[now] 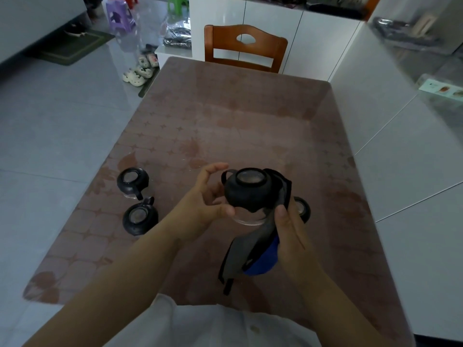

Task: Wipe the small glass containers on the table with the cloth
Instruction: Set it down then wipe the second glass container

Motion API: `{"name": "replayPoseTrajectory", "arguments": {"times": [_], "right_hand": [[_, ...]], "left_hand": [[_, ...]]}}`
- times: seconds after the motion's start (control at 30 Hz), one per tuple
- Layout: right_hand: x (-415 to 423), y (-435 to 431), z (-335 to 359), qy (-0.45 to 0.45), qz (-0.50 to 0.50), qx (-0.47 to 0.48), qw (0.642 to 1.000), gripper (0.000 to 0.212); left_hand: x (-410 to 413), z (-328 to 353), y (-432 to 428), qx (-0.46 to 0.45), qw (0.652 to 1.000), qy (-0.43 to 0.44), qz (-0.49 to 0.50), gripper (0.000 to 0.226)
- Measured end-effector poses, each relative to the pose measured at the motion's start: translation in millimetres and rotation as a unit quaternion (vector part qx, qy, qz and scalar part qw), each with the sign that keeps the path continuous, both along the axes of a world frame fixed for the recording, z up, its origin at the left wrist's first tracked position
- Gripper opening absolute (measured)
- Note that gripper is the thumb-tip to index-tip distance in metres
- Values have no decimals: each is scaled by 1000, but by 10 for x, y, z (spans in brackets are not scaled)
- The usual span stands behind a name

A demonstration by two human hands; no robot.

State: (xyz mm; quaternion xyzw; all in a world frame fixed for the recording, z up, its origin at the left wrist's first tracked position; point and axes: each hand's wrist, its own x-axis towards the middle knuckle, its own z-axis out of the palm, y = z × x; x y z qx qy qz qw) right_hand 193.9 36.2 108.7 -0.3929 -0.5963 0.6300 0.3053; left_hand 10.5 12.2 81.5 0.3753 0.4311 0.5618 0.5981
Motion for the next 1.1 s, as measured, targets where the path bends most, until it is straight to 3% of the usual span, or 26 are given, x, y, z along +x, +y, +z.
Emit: {"name": "replayPoseTrajectory", "arguments": {"times": [0.07,0.23,0.33,0.47,0.7,0.83,0.93,1.0,1.1], "right_hand": [[2,0,-16,7,-9,11,1000,43],[-23,19,-58,10,-27,44,999,37],[-53,24,-90,12,-31,91,995,35],[-96,24,-153,-2,-17,172,985,51],[-147,-72,-156,-43,17,286,957,48],[-110,-33,-173,20,-20,168,985,38],[-27,67,-154,-10,-90,40,995,36],[29,65,-66,-3,-110,78,991,37],[-22,-36,38,-38,-49,235,970,30]], "left_hand": [[24,-21,0,1,1000,12,20,89],[121,11,-13,-22,977,176,115,49],[170,87,-25,-18,973,215,86,52],[258,190,-50,-4,971,235,44,54],[240,247,-45,-17,977,176,121,83],[205,264,-65,0,978,184,102,75],[191,281,-75,10,983,161,84,68],[205,262,-80,9,985,152,80,66],[233,191,-79,-4,985,144,96,68]]}}
